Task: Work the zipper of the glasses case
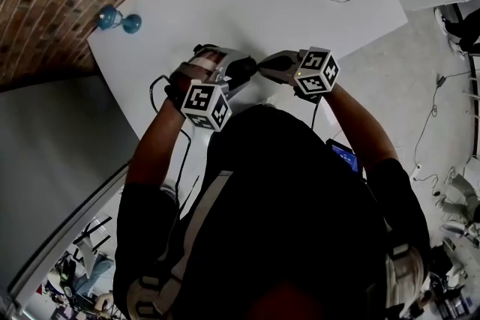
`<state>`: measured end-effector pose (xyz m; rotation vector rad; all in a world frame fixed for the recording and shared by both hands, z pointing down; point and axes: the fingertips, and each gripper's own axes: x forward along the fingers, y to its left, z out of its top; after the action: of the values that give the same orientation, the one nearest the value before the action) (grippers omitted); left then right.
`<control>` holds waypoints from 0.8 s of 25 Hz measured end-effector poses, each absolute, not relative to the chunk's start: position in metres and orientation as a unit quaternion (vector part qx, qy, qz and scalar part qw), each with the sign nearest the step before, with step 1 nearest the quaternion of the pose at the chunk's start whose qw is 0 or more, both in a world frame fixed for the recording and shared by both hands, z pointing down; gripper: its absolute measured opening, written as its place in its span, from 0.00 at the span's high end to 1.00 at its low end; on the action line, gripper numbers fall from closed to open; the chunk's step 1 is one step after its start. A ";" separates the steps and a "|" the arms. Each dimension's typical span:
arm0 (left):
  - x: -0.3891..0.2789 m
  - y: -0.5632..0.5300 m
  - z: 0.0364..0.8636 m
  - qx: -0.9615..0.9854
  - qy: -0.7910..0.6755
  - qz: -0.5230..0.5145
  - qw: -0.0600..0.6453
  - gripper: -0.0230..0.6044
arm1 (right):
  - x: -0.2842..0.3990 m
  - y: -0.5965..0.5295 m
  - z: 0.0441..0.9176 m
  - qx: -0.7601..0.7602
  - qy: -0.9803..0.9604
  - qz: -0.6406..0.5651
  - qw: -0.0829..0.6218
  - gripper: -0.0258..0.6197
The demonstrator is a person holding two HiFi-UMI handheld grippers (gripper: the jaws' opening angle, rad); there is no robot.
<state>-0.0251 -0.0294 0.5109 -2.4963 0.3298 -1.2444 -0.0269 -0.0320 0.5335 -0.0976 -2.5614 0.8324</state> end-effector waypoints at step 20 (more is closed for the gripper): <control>-0.062 -0.055 0.596 -0.859 0.159 -0.485 0.042 0.52 | -0.006 -0.049 0.531 0.079 -0.935 0.266 0.222 0.78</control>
<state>-0.0616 -0.0547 0.5962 -2.6278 0.4864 -1.4857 -0.0063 -0.0490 0.5308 0.2174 -2.5817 0.7359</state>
